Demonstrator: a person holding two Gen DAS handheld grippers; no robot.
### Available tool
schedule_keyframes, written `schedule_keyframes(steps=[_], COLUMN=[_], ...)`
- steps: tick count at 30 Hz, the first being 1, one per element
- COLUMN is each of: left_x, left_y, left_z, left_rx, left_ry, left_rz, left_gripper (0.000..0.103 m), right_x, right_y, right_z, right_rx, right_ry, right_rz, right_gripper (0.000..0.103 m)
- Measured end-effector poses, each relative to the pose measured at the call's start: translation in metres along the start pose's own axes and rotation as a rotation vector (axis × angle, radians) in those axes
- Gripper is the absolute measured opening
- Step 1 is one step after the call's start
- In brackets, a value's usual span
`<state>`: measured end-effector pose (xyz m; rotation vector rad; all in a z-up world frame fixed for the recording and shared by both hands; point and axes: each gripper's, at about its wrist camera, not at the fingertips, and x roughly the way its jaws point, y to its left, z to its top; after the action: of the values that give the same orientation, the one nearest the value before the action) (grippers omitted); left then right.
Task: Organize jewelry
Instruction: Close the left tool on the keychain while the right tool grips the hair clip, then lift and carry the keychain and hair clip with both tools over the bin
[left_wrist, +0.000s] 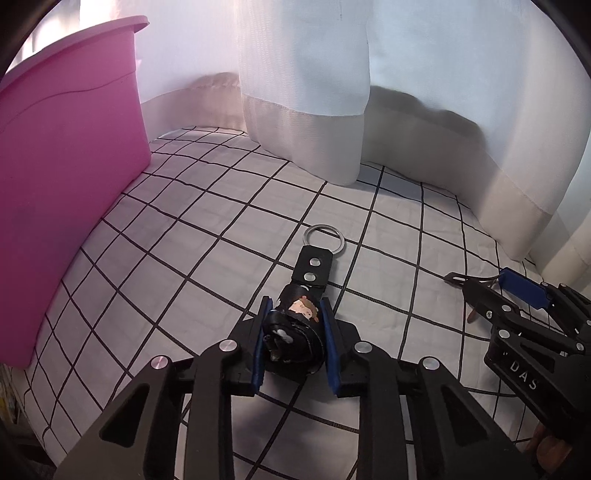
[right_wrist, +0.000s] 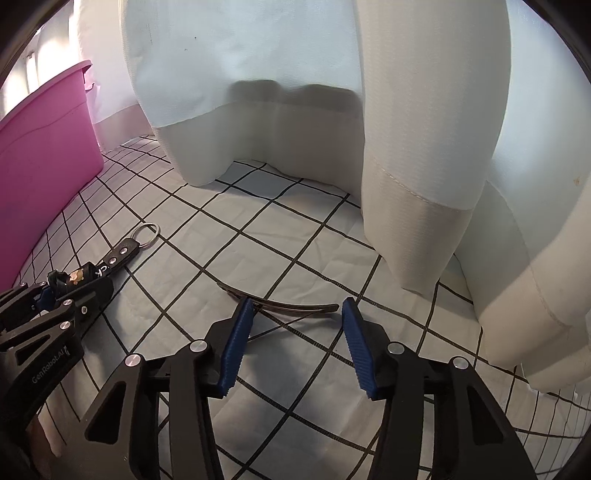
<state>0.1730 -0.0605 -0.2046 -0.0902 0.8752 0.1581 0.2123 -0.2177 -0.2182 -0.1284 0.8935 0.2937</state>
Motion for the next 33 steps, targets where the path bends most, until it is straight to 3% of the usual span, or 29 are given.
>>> schedule_keyframes(steps=[6, 18, 33], left_x=[-0.005, -0.032, -0.125], left_y=[0.006, 0.018, 0.036], left_z=[-0.002, -0.005, 0.001], left_rx=[-0.031, -0.055, -0.152], left_ry=[-0.003, -0.053, -0.156], left_rz=[-0.010, 0.006, 0.080], left_gripper=[0.022, 0.022, 0.022], right_x=[-0.008, -0.033, -0.100], right_y=[-0.003, 0.000, 0.021], right_z=[-0.004, -0.005, 0.015], right_rx=[0.001, -0.015, -0.106], right_ry=[-0.033, -0.124, -0.207], right_rz=[0.032, 0.077, 0.214], right_gripper=[0.038, 0.038, 0.038])
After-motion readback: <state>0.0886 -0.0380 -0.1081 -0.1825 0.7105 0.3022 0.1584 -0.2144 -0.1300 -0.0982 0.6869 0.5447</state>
